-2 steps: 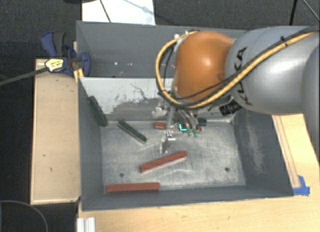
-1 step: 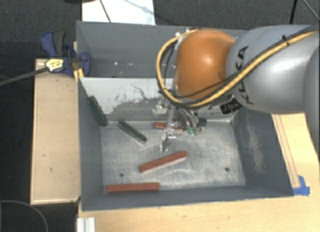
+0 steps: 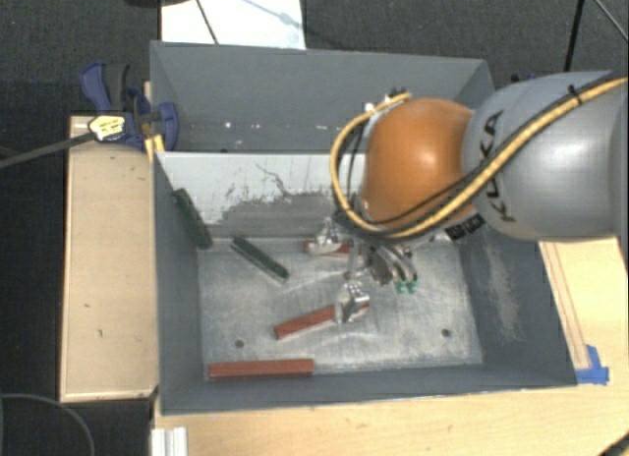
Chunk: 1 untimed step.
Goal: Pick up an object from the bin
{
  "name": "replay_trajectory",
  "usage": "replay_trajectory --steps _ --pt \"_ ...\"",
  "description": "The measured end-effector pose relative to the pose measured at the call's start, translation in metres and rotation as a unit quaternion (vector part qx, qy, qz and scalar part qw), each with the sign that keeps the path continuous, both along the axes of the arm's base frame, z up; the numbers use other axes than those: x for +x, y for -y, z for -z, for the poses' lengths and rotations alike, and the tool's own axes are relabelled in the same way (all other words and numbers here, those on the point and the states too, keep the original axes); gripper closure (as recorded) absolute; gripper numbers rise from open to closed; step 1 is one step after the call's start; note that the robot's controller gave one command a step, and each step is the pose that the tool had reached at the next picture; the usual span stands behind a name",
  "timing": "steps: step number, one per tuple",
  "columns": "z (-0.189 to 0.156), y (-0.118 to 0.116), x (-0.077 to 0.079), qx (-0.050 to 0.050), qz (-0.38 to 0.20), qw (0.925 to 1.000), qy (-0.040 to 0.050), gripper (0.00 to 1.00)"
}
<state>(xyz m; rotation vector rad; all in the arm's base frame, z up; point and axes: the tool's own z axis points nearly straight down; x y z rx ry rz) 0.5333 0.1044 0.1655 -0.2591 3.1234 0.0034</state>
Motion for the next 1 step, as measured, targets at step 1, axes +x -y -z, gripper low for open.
replay_trajectory --steps 1 --pt "0.0333 0.0214 -0.0167 -0.002 -0.033 0.9994 -0.0046 0.00"
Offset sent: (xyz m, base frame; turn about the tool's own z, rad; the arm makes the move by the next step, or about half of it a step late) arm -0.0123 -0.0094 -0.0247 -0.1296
